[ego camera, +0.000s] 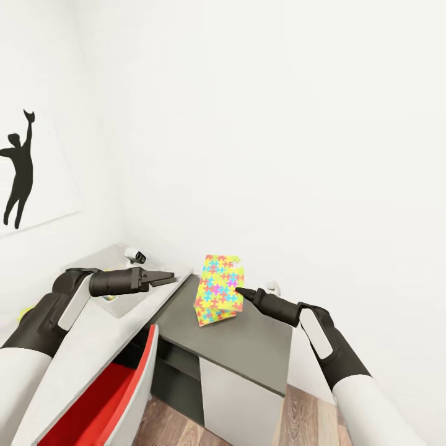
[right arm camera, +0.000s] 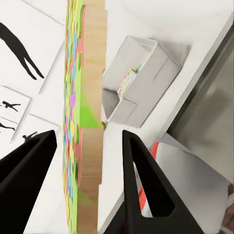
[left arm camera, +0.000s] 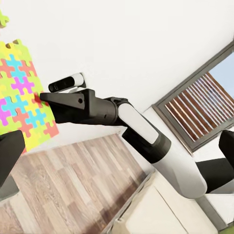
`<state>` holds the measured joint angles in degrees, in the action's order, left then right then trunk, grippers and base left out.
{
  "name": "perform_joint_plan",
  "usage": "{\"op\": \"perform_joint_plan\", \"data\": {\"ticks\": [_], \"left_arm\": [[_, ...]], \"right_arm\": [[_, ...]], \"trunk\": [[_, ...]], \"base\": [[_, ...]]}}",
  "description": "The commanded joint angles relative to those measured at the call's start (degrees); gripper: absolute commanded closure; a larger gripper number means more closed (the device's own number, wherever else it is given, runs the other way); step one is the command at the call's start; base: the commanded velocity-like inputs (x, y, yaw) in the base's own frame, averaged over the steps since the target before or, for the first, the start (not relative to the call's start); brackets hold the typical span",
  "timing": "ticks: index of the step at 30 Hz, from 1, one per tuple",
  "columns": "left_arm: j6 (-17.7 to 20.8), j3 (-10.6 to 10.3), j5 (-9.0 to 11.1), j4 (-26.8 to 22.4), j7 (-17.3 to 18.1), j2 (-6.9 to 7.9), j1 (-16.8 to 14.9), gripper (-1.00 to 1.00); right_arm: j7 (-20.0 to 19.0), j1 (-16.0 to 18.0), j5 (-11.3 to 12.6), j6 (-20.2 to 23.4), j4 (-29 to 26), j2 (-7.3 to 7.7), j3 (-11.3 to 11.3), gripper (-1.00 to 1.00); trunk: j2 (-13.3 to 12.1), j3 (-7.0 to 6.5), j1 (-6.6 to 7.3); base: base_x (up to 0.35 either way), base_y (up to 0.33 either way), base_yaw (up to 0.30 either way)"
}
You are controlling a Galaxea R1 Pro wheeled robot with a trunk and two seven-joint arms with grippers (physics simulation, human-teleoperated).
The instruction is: Put all the toys in the child's room - the three board games (two on the bed and one on the table), the two jigsaw puzzles on the table, and the tennis ball on the table - inside the toy box on the table in the child's room.
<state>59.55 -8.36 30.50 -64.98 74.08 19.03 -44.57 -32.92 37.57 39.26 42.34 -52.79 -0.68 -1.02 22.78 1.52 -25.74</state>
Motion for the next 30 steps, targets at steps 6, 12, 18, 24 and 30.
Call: {"op": "perform_joint_plan", "data": {"ticks": [6, 12, 18, 24, 30], "left_arm": [[0.4, -0.1, 0.2, 0.0, 0.1, 0.05, -0.1, -1.0], [0.4, -0.2, 0.2, 0.0, 0.1, -0.03, -0.1, -1.0], [0.4, -0.2, 0.2, 0.0, 0.1, -0.04, -0.1, -1.0], [0.4, -0.2, 0.2, 0.0, 0.1, -0.04, -0.1, -1.0], [0.4, -0.2, 0.2, 0.0, 0.1, -0.04, -0.1, -1.0]], "right_arm": [[0.0, 0.1, 0.2, 0.4, 0.0, -0.07, 0.1, 1.0], [-0.1, 0.1, 0.3, 0.4, 0.0, 0.14, 0.1, 1.0], [0.0, 0.1, 0.2, 0.3, 0.1, 0.1, 0.1, 1.0], [0.1, 0.1, 0.3, -1.1, 0.2, 0.27, 0.1, 1.0], [0.2, 0.1, 0.3, -1.4, 0.3, 0.27, 0.1, 1.0]], "trunk": [[0.1, 0.14, -0.04], [0.1, 0.14, -0.04], [0.1, 0.14, -0.04], [0.1, 0.14, -0.04], [0.1, 0.14, -0.04]], "base": [[0.0, 0.0, 0.287], [0.0, 0.0, 0.287], [0.0, 0.0, 0.287], [0.0, 0.0, 0.287], [0.0, 0.0, 0.198]]}}
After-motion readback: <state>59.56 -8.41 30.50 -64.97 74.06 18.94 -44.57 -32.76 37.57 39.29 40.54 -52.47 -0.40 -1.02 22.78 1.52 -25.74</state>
